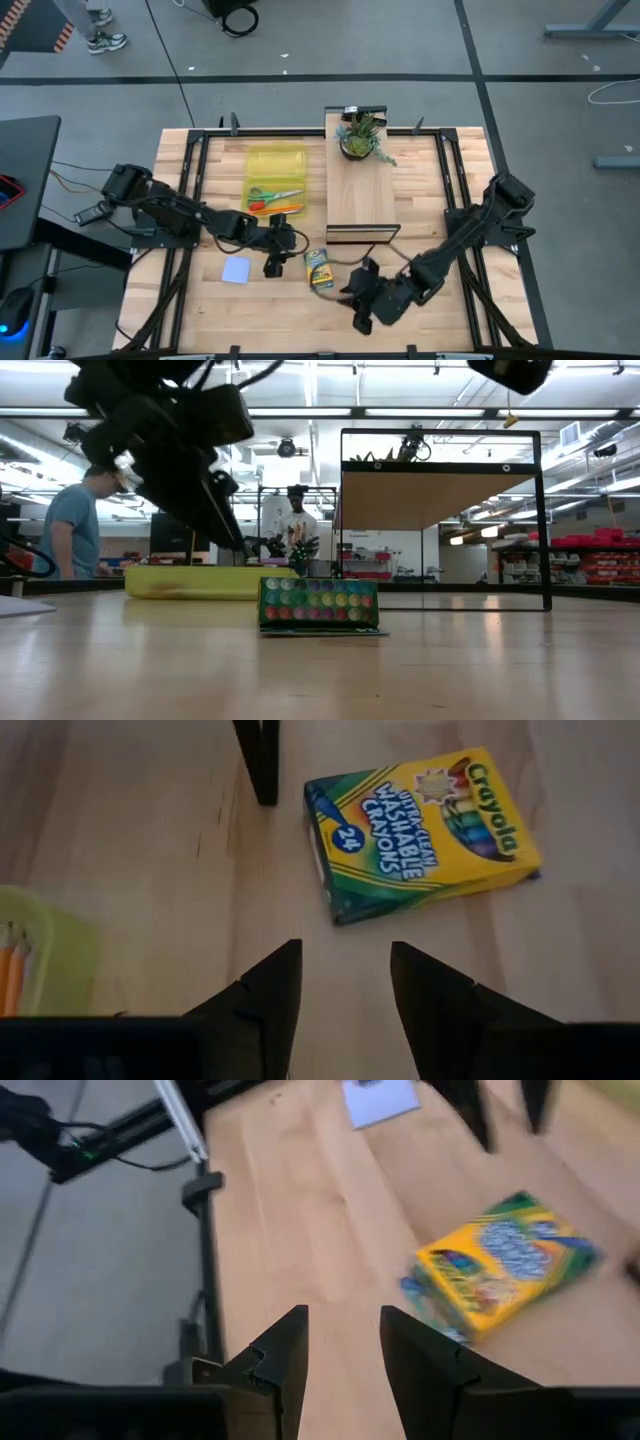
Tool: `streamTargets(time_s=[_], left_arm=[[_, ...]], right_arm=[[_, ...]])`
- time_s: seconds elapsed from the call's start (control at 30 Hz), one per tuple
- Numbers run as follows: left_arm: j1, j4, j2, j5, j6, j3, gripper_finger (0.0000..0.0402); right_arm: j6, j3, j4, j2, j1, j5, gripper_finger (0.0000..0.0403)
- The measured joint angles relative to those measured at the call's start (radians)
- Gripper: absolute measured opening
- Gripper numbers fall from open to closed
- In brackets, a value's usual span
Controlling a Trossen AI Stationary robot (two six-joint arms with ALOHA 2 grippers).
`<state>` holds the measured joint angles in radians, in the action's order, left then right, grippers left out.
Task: Pack school essentials
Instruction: Put the yellow crayon box into the yellow supply box
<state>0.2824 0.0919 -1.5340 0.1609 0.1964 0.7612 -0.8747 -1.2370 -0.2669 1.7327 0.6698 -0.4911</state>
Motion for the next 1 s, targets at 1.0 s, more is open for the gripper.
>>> streamTargets(time_s=[1.0], left_arm=[[-0.025, -0.190, -0.157, -0.144, -0.338, 0.001, 0.0122]], right_arm=[[-0.211, 0.031, 0.007, 0.270, 0.014, -0.264, 0.0273]])
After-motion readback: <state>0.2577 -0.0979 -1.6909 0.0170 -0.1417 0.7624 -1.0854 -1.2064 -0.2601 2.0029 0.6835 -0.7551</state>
